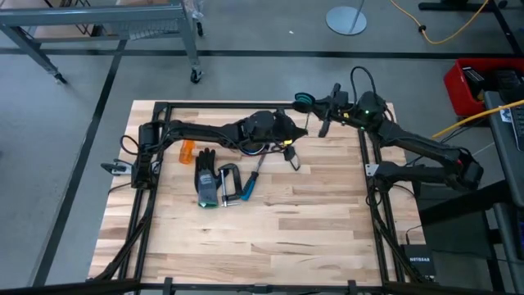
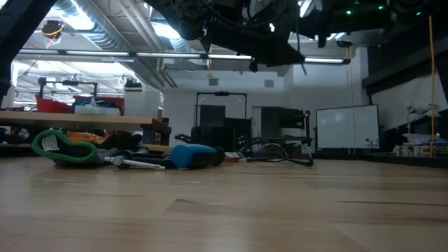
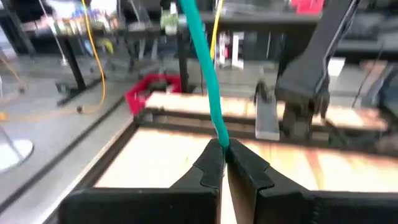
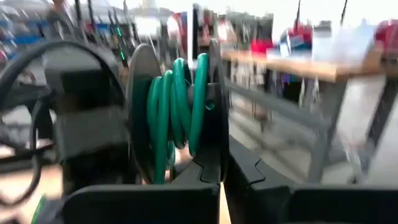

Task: Coil cords
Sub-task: Coil the wire in the cable spool

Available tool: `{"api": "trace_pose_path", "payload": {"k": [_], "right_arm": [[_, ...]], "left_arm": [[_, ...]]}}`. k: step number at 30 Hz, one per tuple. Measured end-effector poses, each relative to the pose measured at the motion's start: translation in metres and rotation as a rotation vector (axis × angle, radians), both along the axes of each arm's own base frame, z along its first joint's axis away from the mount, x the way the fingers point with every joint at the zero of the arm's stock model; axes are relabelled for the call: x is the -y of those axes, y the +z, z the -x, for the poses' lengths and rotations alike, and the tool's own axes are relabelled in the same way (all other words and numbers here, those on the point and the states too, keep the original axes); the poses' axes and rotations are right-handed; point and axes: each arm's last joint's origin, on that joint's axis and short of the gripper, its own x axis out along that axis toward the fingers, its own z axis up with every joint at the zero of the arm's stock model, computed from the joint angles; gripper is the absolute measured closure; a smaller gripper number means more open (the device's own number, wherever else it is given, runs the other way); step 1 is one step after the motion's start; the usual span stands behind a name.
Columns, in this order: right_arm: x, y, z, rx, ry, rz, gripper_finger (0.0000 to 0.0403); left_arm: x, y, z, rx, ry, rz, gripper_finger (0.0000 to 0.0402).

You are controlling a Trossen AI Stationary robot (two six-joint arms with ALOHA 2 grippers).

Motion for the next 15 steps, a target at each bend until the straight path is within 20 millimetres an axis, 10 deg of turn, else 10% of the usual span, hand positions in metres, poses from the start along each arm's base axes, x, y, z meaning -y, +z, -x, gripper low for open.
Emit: {"api": "trace_pose_path", "payload": {"k": [15], "right_arm": [[-0.034,-0.025,0.052,-0.377,0.053,-0.296,0.0401]], "left_arm": [[-0.005,0.009,0.024,-0.254,0.037,-0.094,0.0400]]}}
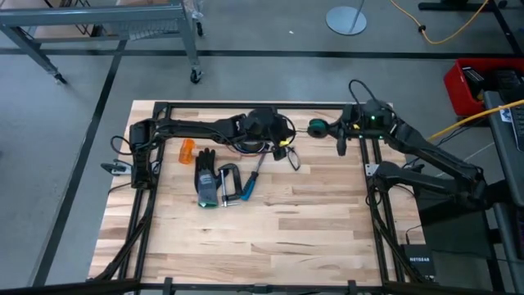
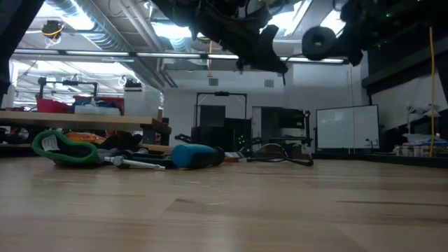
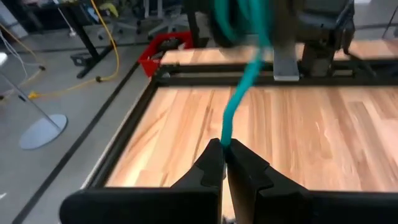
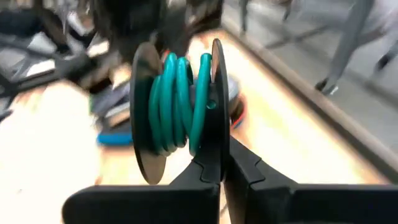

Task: Coil cords
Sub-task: Coil the wire in the cable spool

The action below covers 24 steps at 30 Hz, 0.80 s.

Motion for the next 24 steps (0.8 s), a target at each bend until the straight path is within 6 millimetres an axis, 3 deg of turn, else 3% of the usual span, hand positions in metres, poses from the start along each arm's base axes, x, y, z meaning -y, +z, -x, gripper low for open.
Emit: {"api": "trace_pose_path", "payload": {"k": [11,24], "right_arm": [[0.004,-0.019,-0.012,-0.102,0.164,-0.108,0.0401],[0.014,-0.034,-0.028,-0.139,0.287,-0.084,0.0401]], "left_arm": [[0.007,0.009,-0.004,0.087,-0.088,-0.016,0.0400],[0.016,0.009,-0.006,0.092,-0.143,-0.028,0.0400]]}}
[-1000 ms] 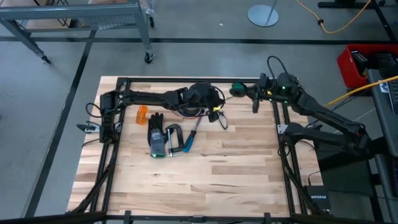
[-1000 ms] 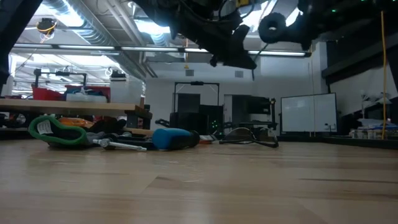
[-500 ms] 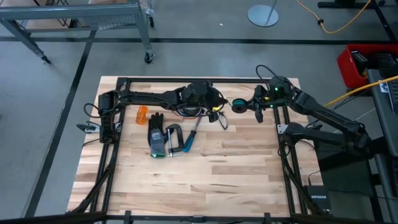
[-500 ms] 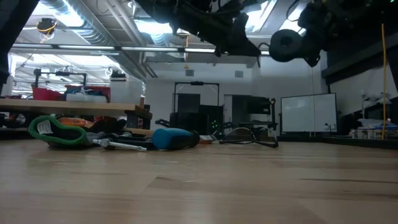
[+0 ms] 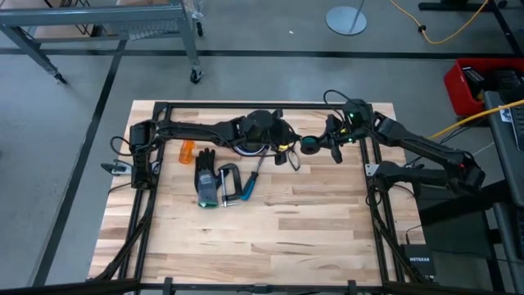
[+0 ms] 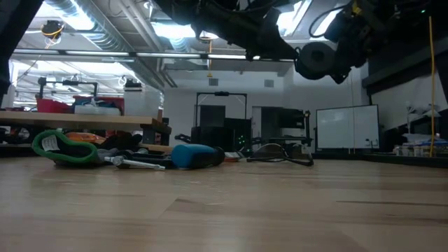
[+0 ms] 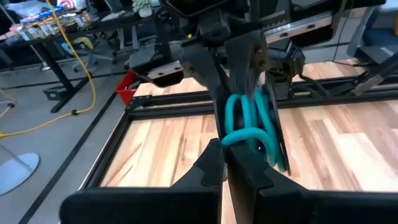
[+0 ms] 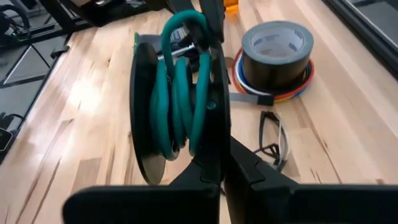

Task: Coil cords
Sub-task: Coil the wire in the cable spool

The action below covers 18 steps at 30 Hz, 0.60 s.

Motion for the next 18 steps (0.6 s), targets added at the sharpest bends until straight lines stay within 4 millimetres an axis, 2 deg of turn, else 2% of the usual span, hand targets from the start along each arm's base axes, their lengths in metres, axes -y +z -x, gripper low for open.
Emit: {"api": "trace_pose_path", "payload": {"k": [13,18], "right_arm": [[0.0003,0.0023,-0.0023,0.045,0.040,-0.002,0.0401],[-0.0003,0.0011,-0.0015,0.035,0.053,0.007,0.0401]], "left_arm": [[0.0006,0.0004,-0.0001,0.007,-0.012,0.027,0.0400],[0.0006,0.0002,0.0000,0.006,-0.012,0.028,0.0387]]}}
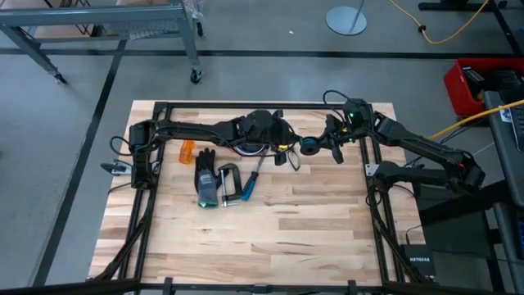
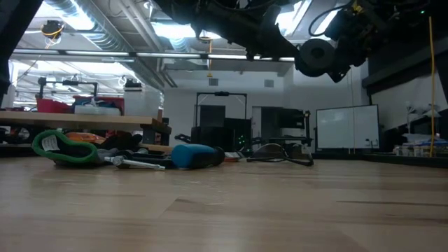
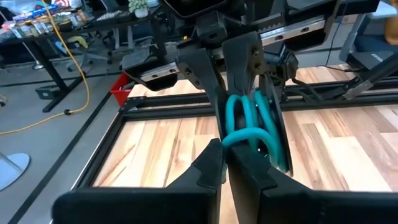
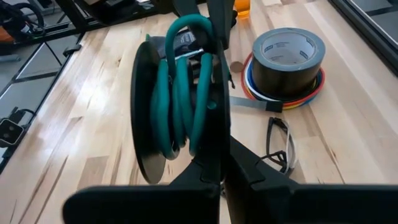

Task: Coil cords
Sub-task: Coil the wire in the cable spool

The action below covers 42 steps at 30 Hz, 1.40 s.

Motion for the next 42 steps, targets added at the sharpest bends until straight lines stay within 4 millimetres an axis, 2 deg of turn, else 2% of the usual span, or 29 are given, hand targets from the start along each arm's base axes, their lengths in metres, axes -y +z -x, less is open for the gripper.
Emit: {"api": "trace_pose_path", "payload": {"k": [19,27,33,42], "right_arm": [[-0.0001,-0.0004,0.0002,-0.005,-0.002,0.003,0.0401],[0.0007,0.0040,-0.0021,0.050,0.025,0.025,0.0401],[0.0015,0.0063,-0.0033,0.078,0.037,0.062,0.0401],[0.0023,0.0087,-0.0044,0.105,0.044,0.078,0.0398]], "left_arm": [[-0.0007,-0.0001,0.0001,-0.001,0.027,0.007,0.0348],[-0.0007,0.0011,-0.0002,0.010,0.027,0.008,0.0337],[-0.0004,0.0020,-0.0005,0.018,0.017,-0.001,0.0351],[-0.0002,0.0033,-0.0007,0.028,-0.008,-0.016,0.0394]]}}
